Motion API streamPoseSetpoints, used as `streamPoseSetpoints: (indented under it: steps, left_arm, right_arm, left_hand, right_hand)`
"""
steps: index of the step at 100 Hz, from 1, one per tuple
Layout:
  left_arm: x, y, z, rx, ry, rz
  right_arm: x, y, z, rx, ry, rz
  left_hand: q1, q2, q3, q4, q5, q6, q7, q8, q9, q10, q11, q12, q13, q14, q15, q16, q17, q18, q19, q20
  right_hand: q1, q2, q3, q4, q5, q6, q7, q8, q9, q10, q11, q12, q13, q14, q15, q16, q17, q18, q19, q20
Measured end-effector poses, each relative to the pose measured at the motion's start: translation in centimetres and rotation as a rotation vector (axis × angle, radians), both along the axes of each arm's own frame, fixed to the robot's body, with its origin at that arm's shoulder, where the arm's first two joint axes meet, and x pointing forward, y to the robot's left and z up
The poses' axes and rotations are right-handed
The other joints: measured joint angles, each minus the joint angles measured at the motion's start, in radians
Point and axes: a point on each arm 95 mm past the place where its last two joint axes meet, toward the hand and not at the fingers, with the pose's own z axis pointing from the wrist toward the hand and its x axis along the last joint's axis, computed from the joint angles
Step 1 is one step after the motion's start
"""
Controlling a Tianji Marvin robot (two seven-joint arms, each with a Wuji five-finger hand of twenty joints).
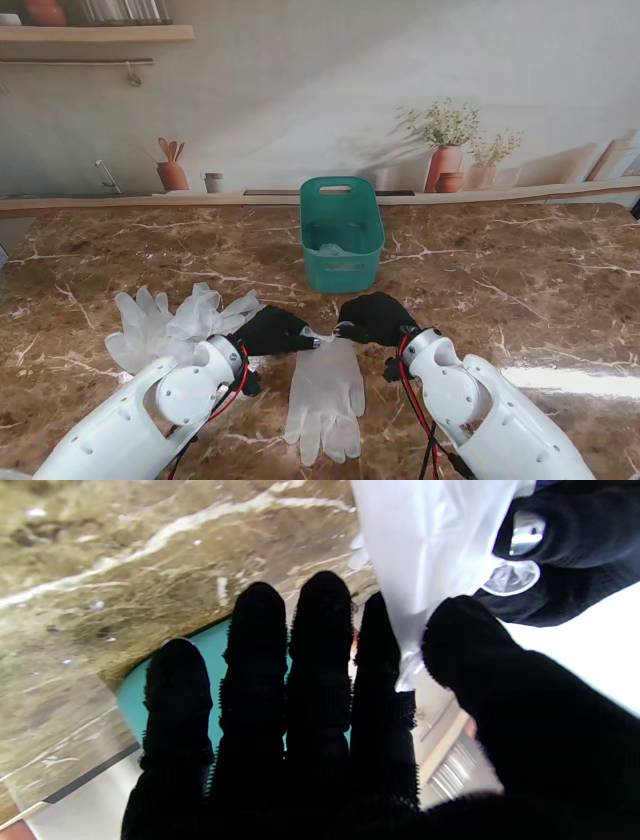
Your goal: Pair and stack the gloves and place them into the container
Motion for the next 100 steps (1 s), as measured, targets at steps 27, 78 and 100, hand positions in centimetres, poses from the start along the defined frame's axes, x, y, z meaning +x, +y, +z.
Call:
streamPoseSetpoints:
  steps: [27, 78, 100]
  left_arm:
    - [2.5, -0.9, -0.7, 0.052, 0.008, 0.056]
    - [3.1, -0.4, -0.1, 0.152, -0.02, 0.083]
    - [3.0, 1.5, 1.6, 0.162, -0.059, 0.111]
  right_arm:
    - [2.3, 0.2, -1.4, -0.057, -0.009, -0.049]
    - [2.9, -0.7, -1.8, -0.214, -0.049, -0.157]
    - [1.9, -2.1, 0.0, -0.251, -0.104, -0.184]
  left_hand:
    - [-0.027, -0.005, 0.01, 0.0, 0.0, 0.0, 0.0, 0.0, 0.0, 0.0, 0.0, 0.0, 0.0, 0.0, 0.0, 0.0, 0.0, -0.007, 0.024, 0.001]
    - [-0.131, -0.009, 0.1, 0.019, -0.422, 0.078, -0.49, -0.041, -0.586, -0.014, -0.167, -0.204, -0.389, -0.074, -0.286, -0.265, -0.038, -0.13, -0.331, -0.201]
    - [-0.131, 0.002, 0.044, 0.019, -0.455, 0.08, -0.501, -0.057, -0.633, -0.018, -0.182, -0.239, -0.414, -0.089, -0.311, -0.301, -0.038, -0.155, -0.396, -0.202]
  right_hand:
    - [0.0, 0.0, 0.007, 0.0, 0.0, -0.001, 0.0, 0.0, 0.0, 0.0, 0.0, 0.0, -0.007, -0.001, 0.0, 0.0, -0.001, -0.001, 0.0, 0.0]
    - [-0.096, 0.031, -0.158, 0.103, -0.348, 0.146, -0.663, -0.088, -0.465, 0.0, -0.278, -0.249, -0.305, -0.004, -0.384, -0.178, -0.214, -0.051, -0.312, -0.111]
    - [-0.097, 0.1, -0.303, 0.133, -0.459, 0.179, -0.724, -0.133, -0.604, 0.003, -0.333, -0.347, -0.393, -0.004, -0.507, -0.24, -0.264, -0.063, -0.44, -0.146]
